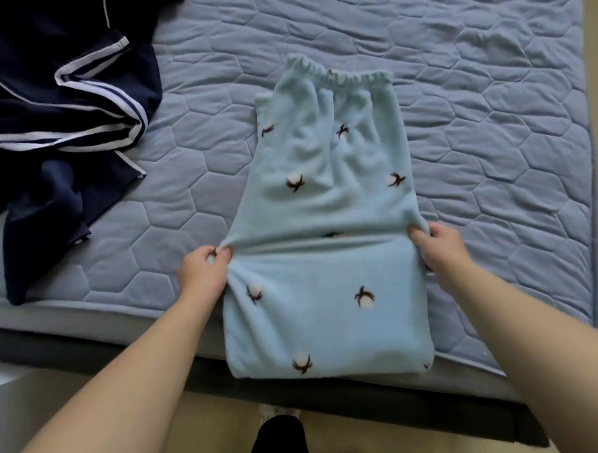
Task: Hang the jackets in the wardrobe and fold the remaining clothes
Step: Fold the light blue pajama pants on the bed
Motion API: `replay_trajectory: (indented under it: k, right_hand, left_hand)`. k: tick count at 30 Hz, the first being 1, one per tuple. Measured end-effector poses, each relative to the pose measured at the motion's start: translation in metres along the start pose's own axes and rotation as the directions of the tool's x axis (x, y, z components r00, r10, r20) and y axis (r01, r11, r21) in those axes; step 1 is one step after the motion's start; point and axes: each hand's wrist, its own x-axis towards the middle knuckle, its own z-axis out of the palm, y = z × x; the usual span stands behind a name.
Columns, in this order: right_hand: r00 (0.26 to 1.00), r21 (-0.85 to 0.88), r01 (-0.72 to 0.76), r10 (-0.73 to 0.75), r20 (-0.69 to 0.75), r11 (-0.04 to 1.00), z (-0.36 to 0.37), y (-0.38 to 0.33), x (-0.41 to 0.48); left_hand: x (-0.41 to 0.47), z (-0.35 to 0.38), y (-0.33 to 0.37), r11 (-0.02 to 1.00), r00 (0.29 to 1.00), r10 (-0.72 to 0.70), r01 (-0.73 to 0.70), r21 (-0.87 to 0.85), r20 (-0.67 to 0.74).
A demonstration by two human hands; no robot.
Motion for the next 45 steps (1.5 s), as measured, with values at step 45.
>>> replay_trajectory:
  k: [45]
  right_hand:
    - [0.991, -0.141, 0.127, -0.12, 0.059, 0.982, 0.054, -0.114, 0.107]
  left_hand:
    - [0.128, 0.021, 0.143, 0.836, 0.96, 0.062, 0.1, -0.539, 0.274]
